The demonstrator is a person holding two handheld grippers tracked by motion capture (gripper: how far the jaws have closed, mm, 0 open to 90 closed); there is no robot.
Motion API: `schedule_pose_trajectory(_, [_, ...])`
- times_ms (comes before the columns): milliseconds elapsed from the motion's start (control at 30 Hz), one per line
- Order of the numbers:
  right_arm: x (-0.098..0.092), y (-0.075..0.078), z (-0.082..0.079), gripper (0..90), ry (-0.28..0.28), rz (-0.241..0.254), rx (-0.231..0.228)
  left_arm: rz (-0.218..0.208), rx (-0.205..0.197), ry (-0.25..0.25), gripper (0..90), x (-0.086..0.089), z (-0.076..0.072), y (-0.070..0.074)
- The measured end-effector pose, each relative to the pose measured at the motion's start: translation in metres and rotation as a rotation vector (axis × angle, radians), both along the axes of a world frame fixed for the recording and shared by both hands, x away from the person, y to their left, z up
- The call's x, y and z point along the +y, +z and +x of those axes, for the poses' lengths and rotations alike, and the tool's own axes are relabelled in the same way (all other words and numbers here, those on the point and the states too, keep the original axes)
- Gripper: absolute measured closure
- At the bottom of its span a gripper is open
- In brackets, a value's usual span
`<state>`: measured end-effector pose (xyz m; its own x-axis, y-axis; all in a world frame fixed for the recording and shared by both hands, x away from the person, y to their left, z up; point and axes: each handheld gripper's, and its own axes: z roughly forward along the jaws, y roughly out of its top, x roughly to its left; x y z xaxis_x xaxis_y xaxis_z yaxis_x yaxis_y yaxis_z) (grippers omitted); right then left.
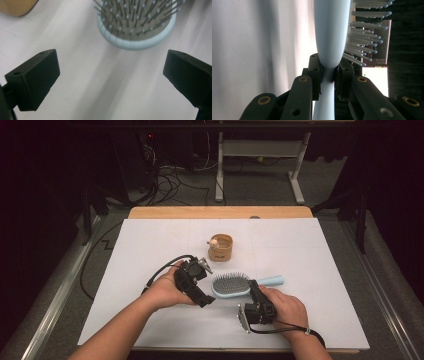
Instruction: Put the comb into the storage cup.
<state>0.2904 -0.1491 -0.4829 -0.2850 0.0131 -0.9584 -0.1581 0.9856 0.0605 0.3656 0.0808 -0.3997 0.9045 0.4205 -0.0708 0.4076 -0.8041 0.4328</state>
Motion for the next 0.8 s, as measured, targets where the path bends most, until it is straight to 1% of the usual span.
schedule_pose_trajectory(167, [-0.002, 0.001, 0.001, 78.5, 0.006, -0.011, -0.005, 0.001, 0.003, 0.017, 0.8, 0.006, 0.0, -0.002])
schedule_pose_trajectory(200, [-0.003, 0.002, 0.001, 78.5, 0.005, -0.017, -0.008, 0.0, 0.007, 0.021, 1.0, 0.009, 0.0, -0.003])
schedule_pose_trajectory(233, [-0.003, 0.001, 0.0, 78.6, -0.002, -0.01, -0.007, 0.001, 0.009, 0.027, 1.1, 0.011, 0.001, -0.003])
schedule_pose_trajectory(333, [-0.005, 0.001, 0.001, 78.5, -0.004, -0.01, -0.006, 0.003, 0.006, 0.036, 0.0, 0.016, 0.002, -0.005])
schedule_pose_trajectory(367, [-0.006, 0.001, 0.001, 78.5, -0.008, -0.009, -0.007, -0.002, 0.01, 0.05, 0.0, 0.02, 0.003, -0.006])
schedule_pose_trajectory(467, [-0.007, 0.002, 0.001, 78.5, -0.004, -0.012, -0.001, -0.008, 0.015, 0.062, 0.0, 0.023, 0.004, -0.007])
schedule_pose_trajectory(533, [-0.008, 0.002, 0.001, 78.5, -0.011, -0.009, -0.004, -0.006, 0.014, 0.071, 0.0, 0.026, 0.004, -0.009])
schedule_pose_trajectory(600, [-0.009, 0.002, 0.001, 78.6, -0.015, -0.011, -0.001, 0.003, 0.018, 0.079, 0.0, 0.029, 0.005, -0.011])
schedule_pose_trajectory(667, [-0.01, 0.002, 0.002, 78.5, -0.017, -0.015, -0.003, 0.016, 0.01, 0.09, 0.0, 0.032, 0.005, -0.014])
schedule_pose_trajectory(800, [-0.012, 0.001, 0.001, 78.5, -0.026, -0.007, 0.0, 0.025, 0.005, 0.097, 0.0, 0.036, 0.005, -0.016])
